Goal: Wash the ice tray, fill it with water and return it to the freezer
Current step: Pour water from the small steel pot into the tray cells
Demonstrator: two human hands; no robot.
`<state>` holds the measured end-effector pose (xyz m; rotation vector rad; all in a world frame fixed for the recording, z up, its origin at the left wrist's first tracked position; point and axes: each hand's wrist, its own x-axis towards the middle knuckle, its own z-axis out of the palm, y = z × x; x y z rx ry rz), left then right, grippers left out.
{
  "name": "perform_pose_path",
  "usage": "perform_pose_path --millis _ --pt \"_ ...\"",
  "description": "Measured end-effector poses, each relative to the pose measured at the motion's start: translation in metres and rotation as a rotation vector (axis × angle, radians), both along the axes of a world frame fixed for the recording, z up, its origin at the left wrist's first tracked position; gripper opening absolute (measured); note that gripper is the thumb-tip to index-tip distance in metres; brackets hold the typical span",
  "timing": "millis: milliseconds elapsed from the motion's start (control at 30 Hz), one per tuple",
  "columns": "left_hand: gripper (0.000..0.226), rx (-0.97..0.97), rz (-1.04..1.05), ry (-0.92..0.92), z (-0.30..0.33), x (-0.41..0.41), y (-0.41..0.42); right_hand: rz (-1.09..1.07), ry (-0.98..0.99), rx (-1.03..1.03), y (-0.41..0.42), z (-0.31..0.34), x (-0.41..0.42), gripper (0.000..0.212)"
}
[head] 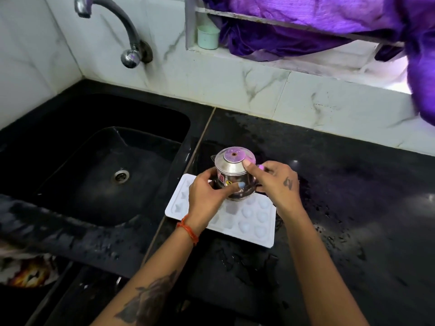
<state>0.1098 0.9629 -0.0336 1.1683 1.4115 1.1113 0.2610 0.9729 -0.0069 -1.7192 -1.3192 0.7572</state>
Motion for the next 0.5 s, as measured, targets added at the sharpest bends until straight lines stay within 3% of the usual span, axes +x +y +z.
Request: perform_pose_path --millis 167,300,433,500 --pt "0.075 -0.055 0.026 -0.055 -0.008 0.000 -0.017 0.000 -0.081 0.002 -0.014 0.007 -0.001 0.052" --pt "0.057 -0.067 0.008 -0.125 -0.008 -0.001 -0.026 0.014 -0.176 -0.018 -0.019 0.015 -0.006 0.052" --pt "0.067 -0.072 0.006 -0.149 -0.011 -0.003 -0.032 0.044 -0.334 -0.039 -0.023 0.027 -0.016 0.051" --pt "0.061 -0.078 0.006 -0.154 -0.012 -0.005 -0.033 0.065 -0.390 -0.042 -0.022 0.031 -0.021 0.052"
